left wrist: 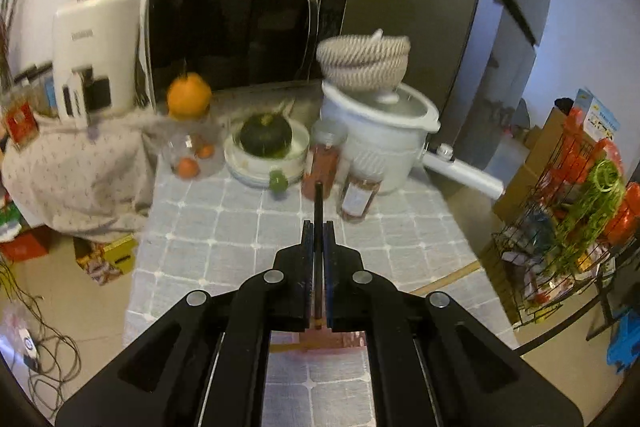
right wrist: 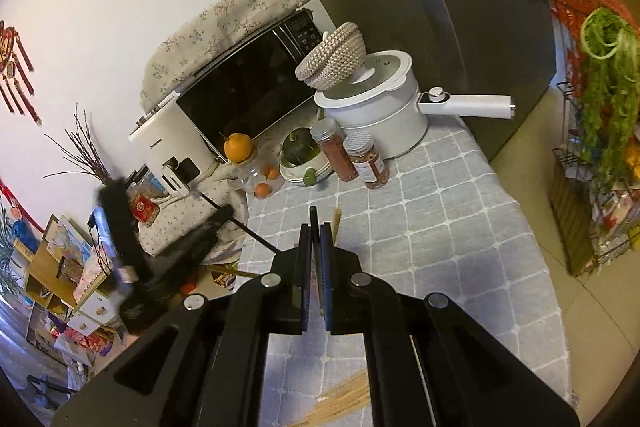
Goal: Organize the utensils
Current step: 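Lower the stick into the pink basket and open the left tool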
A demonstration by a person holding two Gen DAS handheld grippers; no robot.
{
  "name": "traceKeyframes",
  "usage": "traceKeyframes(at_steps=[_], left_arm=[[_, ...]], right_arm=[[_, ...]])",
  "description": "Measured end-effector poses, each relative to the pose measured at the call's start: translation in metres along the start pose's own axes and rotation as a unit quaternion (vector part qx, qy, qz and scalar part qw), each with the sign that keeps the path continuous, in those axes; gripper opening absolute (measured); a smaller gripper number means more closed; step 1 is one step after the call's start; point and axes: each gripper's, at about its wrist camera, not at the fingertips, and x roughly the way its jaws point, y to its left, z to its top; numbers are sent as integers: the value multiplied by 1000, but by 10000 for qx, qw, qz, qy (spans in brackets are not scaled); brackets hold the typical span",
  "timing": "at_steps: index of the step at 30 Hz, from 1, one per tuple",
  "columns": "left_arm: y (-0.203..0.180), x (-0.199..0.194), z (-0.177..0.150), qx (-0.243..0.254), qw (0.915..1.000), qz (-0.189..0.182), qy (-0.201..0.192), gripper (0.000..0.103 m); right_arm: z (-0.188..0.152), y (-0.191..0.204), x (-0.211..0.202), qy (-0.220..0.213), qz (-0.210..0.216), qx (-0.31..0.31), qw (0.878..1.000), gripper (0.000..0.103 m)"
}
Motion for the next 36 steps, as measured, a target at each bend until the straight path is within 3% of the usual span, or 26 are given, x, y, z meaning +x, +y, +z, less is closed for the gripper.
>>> traceKeyframes(at_steps=[4, 11, 16, 23, 26, 30, 33, 36], left_arm=[[7, 3, -8, -37, 10000, -42, 31, 5], [13, -54, -5, -175, 9978, -180, -613, 7], [29, -95, -18, -672, 9925, -381, -952, 9], [53, -98, -28, -1070, 9905, -317, -803, 9], [56, -91, -35, -1073, 9916, -228, -689, 9], [50, -85, -42, -867, 9939, 51, -678, 9], [44, -88, -44, -719, 9941, 267, -769, 20], [41, -98, -47, -645, 9921, 471, -967, 29]], right_arm=[[6, 6, 12, -22, 9, -44, 10000, 5], [14, 20, 23, -97, -39, -151, 9998, 5], [20, 34, 35, -165, -156, -324, 9992, 5], [24, 51, 70, -190, -252, -511, 9982, 5], [21, 59, 91, -169, -365, -680, 9969, 5], [8, 60, 122, -43, -213, -827, 9963, 7], [-1, 63, 126, -30, -126, -935, 9955, 9], [-11, 72, 113, -184, -300, -1215, 9920, 11]])
